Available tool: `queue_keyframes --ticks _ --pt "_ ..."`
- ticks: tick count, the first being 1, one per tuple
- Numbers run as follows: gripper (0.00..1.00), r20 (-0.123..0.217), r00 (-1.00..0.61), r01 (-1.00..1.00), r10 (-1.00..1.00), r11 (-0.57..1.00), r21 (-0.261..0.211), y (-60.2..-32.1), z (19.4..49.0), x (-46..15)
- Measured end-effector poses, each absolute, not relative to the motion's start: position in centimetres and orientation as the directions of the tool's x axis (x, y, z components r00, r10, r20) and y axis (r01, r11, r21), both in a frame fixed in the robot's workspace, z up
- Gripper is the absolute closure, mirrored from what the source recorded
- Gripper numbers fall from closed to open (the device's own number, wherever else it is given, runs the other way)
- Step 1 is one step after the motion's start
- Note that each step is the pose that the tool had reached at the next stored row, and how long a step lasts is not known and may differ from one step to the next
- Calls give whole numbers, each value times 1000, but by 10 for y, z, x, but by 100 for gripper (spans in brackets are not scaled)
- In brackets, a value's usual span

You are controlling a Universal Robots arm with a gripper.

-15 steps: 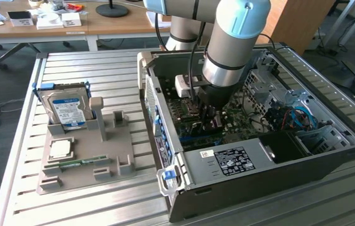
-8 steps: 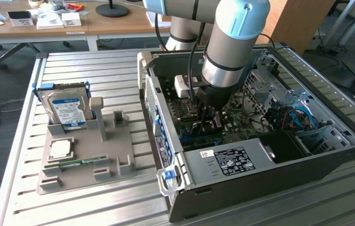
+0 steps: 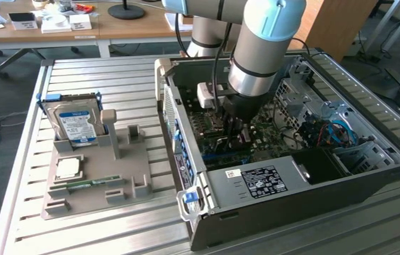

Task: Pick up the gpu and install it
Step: 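Insert the gpu into the slot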

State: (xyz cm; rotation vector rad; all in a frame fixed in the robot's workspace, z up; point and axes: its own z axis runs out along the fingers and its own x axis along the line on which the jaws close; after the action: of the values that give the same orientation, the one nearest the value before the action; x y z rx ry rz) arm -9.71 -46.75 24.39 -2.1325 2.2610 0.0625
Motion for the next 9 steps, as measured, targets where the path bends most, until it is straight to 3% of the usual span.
queue_keyframes --ticks 9 --pt "60 -52 -59 -998 -997 58 7 -467 251 -97"
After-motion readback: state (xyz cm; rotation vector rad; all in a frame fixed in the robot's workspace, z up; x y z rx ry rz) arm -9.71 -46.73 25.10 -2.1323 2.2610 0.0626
